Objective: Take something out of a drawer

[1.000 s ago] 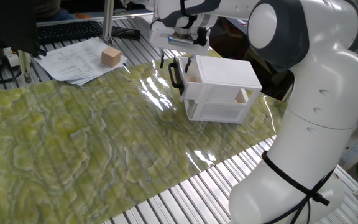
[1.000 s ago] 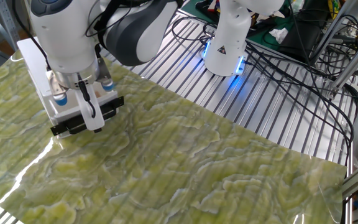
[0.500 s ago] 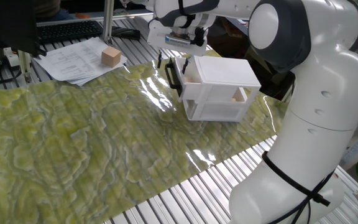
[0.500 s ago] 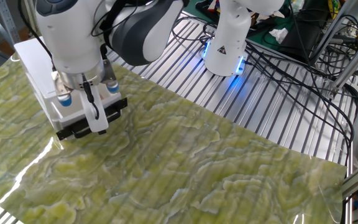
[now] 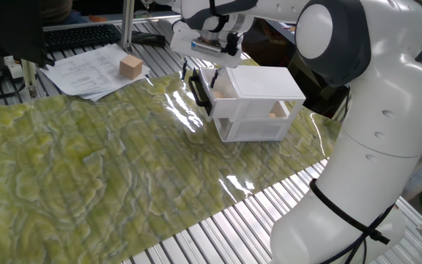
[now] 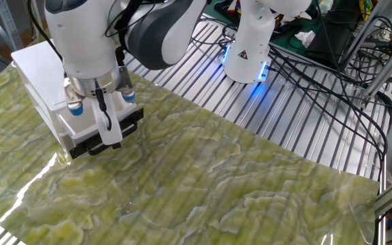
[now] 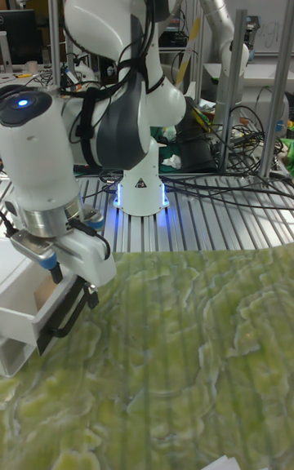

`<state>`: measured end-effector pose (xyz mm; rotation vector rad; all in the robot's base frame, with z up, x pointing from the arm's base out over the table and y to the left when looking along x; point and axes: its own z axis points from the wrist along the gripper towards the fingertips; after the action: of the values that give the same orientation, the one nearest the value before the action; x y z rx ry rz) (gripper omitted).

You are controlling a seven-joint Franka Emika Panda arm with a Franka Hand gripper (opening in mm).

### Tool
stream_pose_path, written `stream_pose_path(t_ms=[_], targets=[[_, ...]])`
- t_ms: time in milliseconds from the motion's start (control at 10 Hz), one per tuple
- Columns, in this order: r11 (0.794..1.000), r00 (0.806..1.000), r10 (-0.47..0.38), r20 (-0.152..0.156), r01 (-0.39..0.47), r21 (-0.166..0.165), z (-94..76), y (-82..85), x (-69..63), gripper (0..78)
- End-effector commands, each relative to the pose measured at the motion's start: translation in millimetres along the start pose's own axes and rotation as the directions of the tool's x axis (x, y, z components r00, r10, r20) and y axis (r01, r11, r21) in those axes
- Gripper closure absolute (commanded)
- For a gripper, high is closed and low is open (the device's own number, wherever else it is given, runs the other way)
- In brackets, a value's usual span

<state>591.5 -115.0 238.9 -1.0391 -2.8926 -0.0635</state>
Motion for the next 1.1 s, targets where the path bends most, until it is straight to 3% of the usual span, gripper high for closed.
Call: stream_pose_path(t_ms=[100,300,400,600,800,1000,1100], targets=[[1.000,1.000,-0.017,0.002,0.016,0.008,-10.0,-3.2,-1.7,0.1],[0.999,0.999,-0.035,-0.013,0.035,0.014,-26.4,-11.6,0.8,0.1],[0.999,0.999,-0.035,-0.013,0.035,0.014,-26.4,-11.6,0.8,0.1],[0.998,0.998,-0.061,-0.014,0.061,0.021,-45.6,-33.9,-5.4,0.1],[0.995,0.995,-0.097,-0.002,0.098,0.018,-45.6,-51.6,-13.5,0.1],[0.993,0.993,-0.116,0.009,0.115,0.039,-46.8,-56.0,-14.2,0.1],[0.998,0.999,-0.049,0.010,0.049,0.039,-46.2,-58.9,-15.5,0.1]])
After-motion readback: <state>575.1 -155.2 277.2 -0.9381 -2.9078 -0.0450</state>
